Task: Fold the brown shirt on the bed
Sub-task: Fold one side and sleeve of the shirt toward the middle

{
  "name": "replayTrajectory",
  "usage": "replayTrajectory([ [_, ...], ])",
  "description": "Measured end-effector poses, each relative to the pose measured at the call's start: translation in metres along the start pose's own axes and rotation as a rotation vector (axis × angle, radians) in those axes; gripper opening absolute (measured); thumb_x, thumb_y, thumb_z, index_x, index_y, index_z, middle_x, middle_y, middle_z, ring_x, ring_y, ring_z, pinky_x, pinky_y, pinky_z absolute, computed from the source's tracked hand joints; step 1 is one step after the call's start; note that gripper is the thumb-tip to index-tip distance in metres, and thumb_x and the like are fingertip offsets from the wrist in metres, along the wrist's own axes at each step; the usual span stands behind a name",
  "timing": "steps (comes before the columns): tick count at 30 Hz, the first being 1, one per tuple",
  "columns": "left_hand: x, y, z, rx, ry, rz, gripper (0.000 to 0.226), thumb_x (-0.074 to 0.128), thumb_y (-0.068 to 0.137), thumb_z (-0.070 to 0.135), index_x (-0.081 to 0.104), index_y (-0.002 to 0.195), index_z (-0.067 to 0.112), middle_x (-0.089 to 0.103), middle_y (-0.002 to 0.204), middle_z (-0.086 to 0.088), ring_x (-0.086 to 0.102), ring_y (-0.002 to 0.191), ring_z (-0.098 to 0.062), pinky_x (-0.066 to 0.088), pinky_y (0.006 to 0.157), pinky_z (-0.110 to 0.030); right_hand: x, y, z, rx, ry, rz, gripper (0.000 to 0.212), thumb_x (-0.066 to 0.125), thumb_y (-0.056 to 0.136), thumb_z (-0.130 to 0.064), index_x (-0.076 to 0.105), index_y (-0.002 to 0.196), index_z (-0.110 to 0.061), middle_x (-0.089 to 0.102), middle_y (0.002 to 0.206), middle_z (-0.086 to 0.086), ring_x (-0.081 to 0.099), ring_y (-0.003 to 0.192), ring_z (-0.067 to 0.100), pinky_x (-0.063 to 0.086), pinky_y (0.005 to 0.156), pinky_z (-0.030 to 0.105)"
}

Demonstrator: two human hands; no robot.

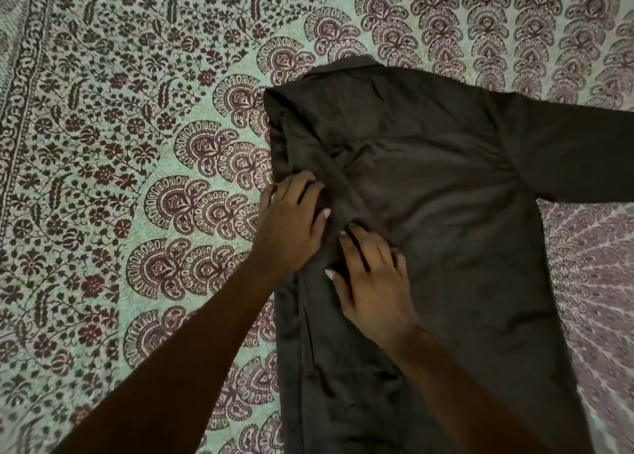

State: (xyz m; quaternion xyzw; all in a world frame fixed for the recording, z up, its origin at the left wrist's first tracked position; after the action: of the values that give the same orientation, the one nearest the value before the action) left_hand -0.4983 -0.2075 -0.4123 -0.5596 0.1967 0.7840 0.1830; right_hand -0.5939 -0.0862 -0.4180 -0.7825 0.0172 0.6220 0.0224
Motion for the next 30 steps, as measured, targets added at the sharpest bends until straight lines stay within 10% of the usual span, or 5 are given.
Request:
replayTrajectory([
  [6, 0.013, -0.015, 0.002, 0.033, 0.152, -0.159, 0.059, 0.034, 0.102, 0.044, 0.035, 0.155, 0.018, 0.026, 0.166, -0.003, 0.025, 0.153, -0.024, 0.023, 0.120, -0.050, 0.007, -0.043, 0.013, 0.077, -0.072, -0.083, 0.054, 0.041, 0.105, -0.041, 0.043, 0.152, -0.014, 0.028, 0.166, 0.006, 0.030, 0.151, 0.025, 0.032, 0.110, 0.049],
  [14, -0.006, -0.094, 0.057, 0.181, 0.033, -0.138, 0.028, 0.055, 0.090, 0.023, 0.062, 0.113, 0.010, 0.058, 0.118, -0.012, 0.056, 0.105, -0.033, 0.045, 0.083, -0.043, 0.018, -0.123, -0.036, 0.032, -0.046, -0.247, 0.069, 0.047, 0.098, -0.052, 0.037, 0.154, -0.012, 0.024, 0.166, 0.013, 0.028, 0.150, 0.035, 0.037, 0.109, 0.053],
  [24, 0.011, -0.177, 0.057, 0.132, 0.142, -0.516, 0.113, 0.062, 0.076, 0.066, 0.006, 0.162, 0.018, -0.007, 0.171, -0.005, -0.004, 0.158, -0.025, 0.004, 0.123, -0.061, 0.025, -0.220, -0.039, 0.068, -0.024, -0.447, 0.080, 0.043, 0.099, -0.059, 0.009, 0.163, -0.025, -0.008, 0.171, 0.004, -0.002, 0.158, 0.029, 0.022, 0.119, 0.061],
  [30, -0.014, -0.196, 0.100, 0.207, 0.267, -0.432, 0.067, 0.081, 0.068, 0.034, 0.054, 0.124, 0.011, 0.052, 0.127, -0.014, 0.053, 0.113, -0.034, 0.044, 0.090, -0.044, 0.013, -0.264, -0.041, 0.088, -0.051, -0.422, 0.073, 0.044, 0.098, -0.056, 0.029, 0.158, -0.018, 0.013, 0.169, 0.013, 0.016, 0.155, 0.036, 0.027, 0.112, 0.061],
])
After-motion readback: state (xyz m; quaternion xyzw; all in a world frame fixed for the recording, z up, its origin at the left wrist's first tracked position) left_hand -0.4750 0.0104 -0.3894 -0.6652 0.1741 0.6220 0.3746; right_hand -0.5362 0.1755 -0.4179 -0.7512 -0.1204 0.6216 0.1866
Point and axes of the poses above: each hand's wrist, its own y-axis towards the middle knuckle, its own x-axis out of the palm, z = x × y, the point moved 10 cm from there along y, towards the middle knuckle
